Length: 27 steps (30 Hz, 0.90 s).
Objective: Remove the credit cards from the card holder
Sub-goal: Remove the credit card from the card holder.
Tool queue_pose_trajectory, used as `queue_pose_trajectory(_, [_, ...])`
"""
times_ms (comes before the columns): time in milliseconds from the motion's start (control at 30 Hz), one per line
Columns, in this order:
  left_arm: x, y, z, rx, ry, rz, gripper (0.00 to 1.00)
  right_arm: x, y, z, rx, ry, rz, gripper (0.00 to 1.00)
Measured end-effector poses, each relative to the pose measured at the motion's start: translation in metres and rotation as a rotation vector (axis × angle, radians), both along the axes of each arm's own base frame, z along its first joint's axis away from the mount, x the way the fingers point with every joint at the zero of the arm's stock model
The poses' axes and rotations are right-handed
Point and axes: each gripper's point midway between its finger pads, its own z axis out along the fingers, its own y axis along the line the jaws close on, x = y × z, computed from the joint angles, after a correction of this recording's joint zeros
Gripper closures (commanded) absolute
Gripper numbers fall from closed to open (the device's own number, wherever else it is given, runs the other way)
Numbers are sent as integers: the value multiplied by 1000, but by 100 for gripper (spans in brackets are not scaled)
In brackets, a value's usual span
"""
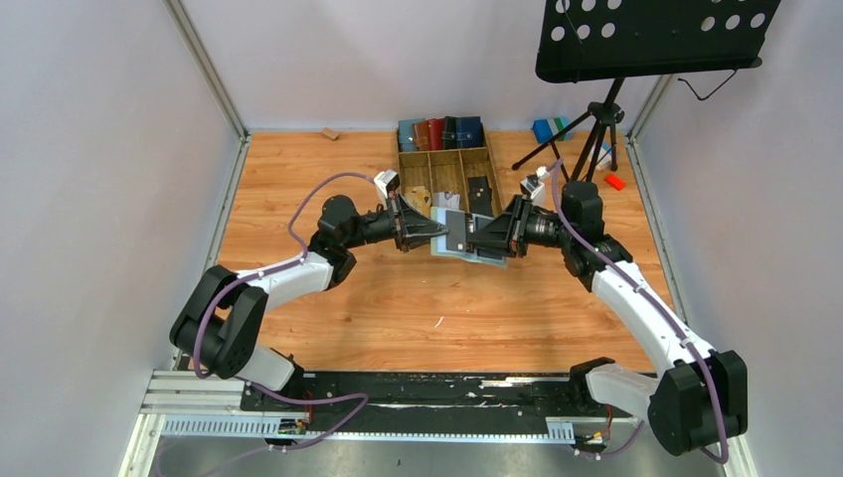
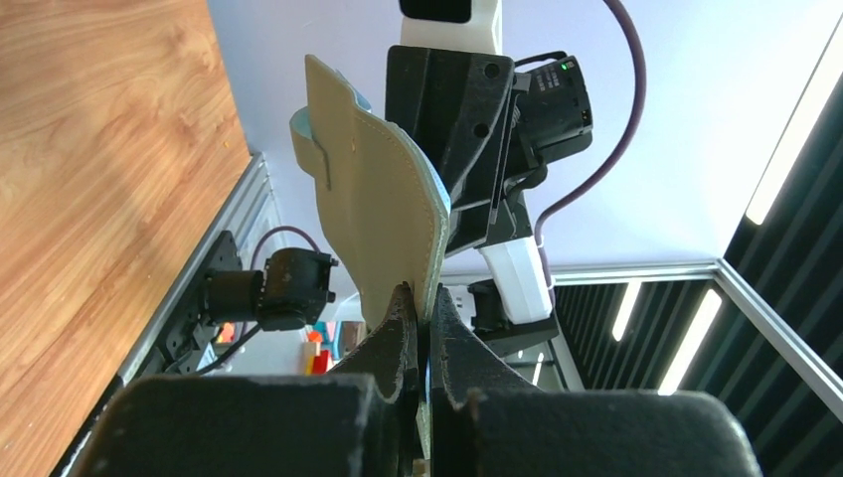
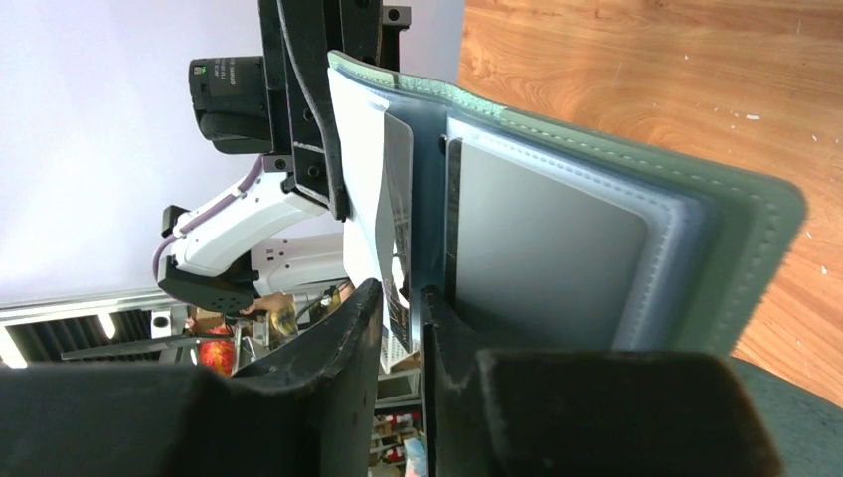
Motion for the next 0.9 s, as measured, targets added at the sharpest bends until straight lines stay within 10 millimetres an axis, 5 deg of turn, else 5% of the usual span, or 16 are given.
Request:
queue_pose_trajectory(200, [0, -1, 2, -12, 0, -2, 100, 1, -8, 10, 33, -2, -42, 100])
queue_pose_trajectory(333, [1, -1, 3, -21, -1, 0, 100, 3, -10, 15, 43, -10, -52, 100])
queue_pose_trajectory(667, [4, -2, 3, -42, 21, -4, 100, 7, -9, 20, 91, -25, -55, 71])
queue_pose_trajectory(900, [6, -5, 1, -65, 47, -15, 100, 15, -8, 20, 112, -30, -60, 70])
